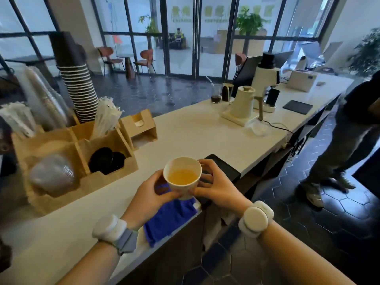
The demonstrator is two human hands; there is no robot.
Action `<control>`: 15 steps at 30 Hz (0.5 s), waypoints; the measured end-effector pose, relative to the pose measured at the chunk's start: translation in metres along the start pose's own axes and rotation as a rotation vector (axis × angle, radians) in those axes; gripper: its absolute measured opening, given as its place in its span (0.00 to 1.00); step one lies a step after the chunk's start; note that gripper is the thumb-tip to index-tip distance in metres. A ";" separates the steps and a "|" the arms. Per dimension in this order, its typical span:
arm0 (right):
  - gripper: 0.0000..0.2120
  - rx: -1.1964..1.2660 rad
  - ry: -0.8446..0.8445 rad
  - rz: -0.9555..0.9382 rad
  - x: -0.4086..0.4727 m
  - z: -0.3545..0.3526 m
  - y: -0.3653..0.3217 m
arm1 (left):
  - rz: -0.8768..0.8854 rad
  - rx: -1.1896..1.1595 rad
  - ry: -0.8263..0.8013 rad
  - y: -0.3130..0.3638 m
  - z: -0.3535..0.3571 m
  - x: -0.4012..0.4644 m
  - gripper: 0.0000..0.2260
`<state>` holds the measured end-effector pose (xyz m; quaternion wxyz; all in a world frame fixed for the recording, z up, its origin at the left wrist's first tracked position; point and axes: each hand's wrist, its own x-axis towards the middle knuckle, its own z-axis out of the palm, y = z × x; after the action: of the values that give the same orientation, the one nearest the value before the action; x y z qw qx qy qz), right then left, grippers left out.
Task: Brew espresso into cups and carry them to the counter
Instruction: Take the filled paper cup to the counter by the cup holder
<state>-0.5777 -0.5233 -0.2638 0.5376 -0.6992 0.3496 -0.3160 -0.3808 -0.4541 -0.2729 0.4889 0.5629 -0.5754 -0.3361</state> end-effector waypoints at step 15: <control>0.31 0.036 -0.163 0.058 0.158 -0.037 0.056 | -0.217 -0.069 0.159 -0.067 0.015 0.128 0.36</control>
<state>-0.5287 -0.6843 -0.2996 0.5858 -0.7022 0.3192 -0.2486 -0.3593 -0.5914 -0.3168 0.5128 0.6295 -0.4588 -0.3609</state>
